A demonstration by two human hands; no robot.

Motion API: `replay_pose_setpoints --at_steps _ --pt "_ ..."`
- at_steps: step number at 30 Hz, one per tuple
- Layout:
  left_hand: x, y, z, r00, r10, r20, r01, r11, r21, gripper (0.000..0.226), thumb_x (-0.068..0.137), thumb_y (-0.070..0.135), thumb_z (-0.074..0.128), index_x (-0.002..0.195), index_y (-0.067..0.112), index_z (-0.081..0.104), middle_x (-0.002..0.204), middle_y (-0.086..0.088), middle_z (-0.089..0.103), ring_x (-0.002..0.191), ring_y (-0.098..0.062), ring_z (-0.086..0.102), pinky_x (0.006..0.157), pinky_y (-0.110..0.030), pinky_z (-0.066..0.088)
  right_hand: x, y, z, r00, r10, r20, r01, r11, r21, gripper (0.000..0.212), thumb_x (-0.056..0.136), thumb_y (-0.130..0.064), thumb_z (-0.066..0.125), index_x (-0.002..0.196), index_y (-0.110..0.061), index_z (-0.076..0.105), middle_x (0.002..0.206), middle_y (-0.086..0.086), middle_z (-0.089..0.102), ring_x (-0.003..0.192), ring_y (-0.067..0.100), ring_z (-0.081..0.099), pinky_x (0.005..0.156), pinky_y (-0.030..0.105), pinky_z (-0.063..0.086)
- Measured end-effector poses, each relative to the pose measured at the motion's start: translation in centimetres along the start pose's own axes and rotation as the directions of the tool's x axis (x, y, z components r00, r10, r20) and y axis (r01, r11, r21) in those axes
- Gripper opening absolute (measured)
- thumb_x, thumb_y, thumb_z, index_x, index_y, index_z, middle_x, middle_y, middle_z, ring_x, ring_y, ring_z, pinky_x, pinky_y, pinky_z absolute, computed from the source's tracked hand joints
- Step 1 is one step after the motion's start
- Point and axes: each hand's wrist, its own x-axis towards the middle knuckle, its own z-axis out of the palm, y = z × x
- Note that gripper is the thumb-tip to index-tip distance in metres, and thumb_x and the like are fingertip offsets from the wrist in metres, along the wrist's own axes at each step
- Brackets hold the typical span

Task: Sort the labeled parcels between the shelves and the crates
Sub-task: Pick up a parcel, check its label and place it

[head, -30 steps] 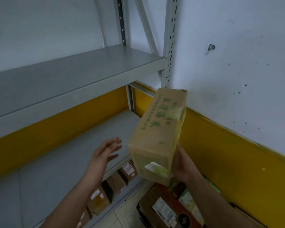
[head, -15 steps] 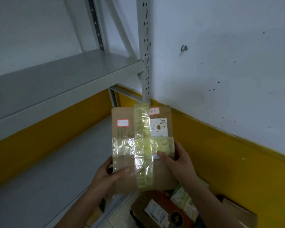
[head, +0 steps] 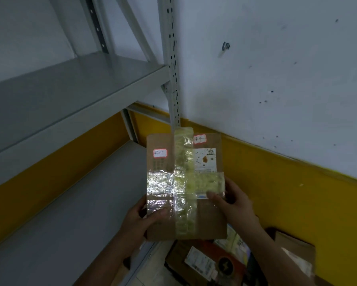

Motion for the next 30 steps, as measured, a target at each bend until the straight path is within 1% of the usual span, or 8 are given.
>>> replay_pose_setpoints --at_steps 6,11,16,19,22,25,27,30 --pt "3.7 -0.3 -2.6 0.994 -0.039 0.102 0.042 0.999 -0.031 0.038 0.082 0.003 0.075 0.115 0.019 0.069 0.104 0.002 0.078 0.089 -0.014 0.076 0.065 -0.023 0.059 1.3 0.7 2.1 0.997 0.006 -0.075 -0.008 1.000 -0.030 0.062 0.082 -0.036 0.077 0.138 -0.038 0.052 0.126 -0.010 0.068 0.114 0.014 0.067 0.088 0.042 0.060" --pt "6.5 -0.8 -4.0 0.976 -0.067 0.209 0.077 0.996 -0.039 0.053 0.073 0.017 0.089 0.121 0.019 0.067 0.107 0.001 0.078 0.095 -0.016 0.075 0.068 -0.024 0.059 1.6 1.9 3.5 0.989 0.012 -0.146 -0.016 1.000 -0.027 0.061 0.084 -0.034 0.077 0.139 -0.040 0.051 0.128 -0.012 0.067 0.115 0.010 0.066 0.090 0.038 0.059" --pt "8.3 -1.9 -4.0 0.960 -0.079 0.268 0.074 0.997 0.029 0.043 0.080 0.012 0.077 0.121 0.023 0.066 0.107 0.007 0.077 0.095 -0.010 0.074 0.068 -0.020 0.059 1.2 3.2 3.7 0.976 0.060 -0.208 -0.061 0.998 0.001 0.060 0.085 -0.031 0.074 0.141 -0.035 0.051 0.130 -0.008 0.066 0.116 0.012 0.066 0.092 0.044 0.058" --pt "9.5 -3.4 -3.5 0.958 -0.130 0.257 0.119 0.991 0.056 0.038 0.080 0.017 0.077 0.115 0.027 0.068 0.105 0.004 0.078 0.094 -0.012 0.074 0.067 -0.020 0.059 0.8 5.4 3.5 0.959 0.166 -0.228 -0.166 0.986 0.020 0.062 0.085 -0.046 0.068 0.143 -0.041 0.047 0.134 -0.011 0.060 0.119 0.013 0.061 0.093 0.045 0.058" --pt "10.6 -6.5 -3.0 0.942 -0.249 0.224 0.231 0.967 0.104 0.037 0.081 0.027 0.077 0.117 0.026 0.066 0.108 0.004 0.074 0.094 -0.014 0.071 0.069 -0.022 0.056 -0.3 9.5 4.2 0.911 0.361 -0.200 -0.353 0.933 0.076 0.049 0.095 -0.036 0.060 0.142 -0.036 0.046 0.132 -0.006 0.059 0.112 0.010 0.062 0.090 0.036 0.059" --pt "11.5 -9.4 -2.7 0.909 -0.379 0.172 0.344 0.917 0.203 0.061 0.065 0.052 0.087 0.117 0.025 0.069 0.110 0.000 0.074 0.094 -0.020 0.070 0.076 -0.032 0.056 -1.4 14.1 5.0 0.869 0.459 -0.186 -0.463 0.886 0.025 0.042 0.102 -0.023 0.055 0.143 -0.024 0.047 0.116 -0.014 0.062 0.097 -0.003 0.061 0.073 0.014 0.055" --pt "12.5 -11.2 -2.0 0.873 -0.463 0.151 0.414 0.870 0.268 0.080 0.051 0.063 0.090 0.118 0.022 0.071 0.103 0.001 0.076 0.092 -0.022 0.072 0.077 -0.033 0.057 -1.3 16.6 4.7 0.840 0.514 -0.175 -0.513 0.856 0.055 0.046 0.102 -0.020 0.055 0.146 -0.021 0.044 0.112 -0.018 0.060 0.095 -0.003 0.061 0.068 0.012 0.054" --pt "15.0 -13.8 -0.1 0.852 -0.514 0.104 0.469 0.835 0.289 0.058 0.083 0.039 0.078 0.132 0.012 0.063 0.102 -0.005 0.070 0.088 -0.023 0.066 0.077 -0.033 0.053 0.3 19.7 3.4 0.807 0.569 -0.158 -0.560 0.822 0.102 0.043 0.101 -0.021 0.056 0.142 -0.028 0.046 0.116 -0.018 0.062 0.102 0.002 0.063 0.073 0.016 0.056"
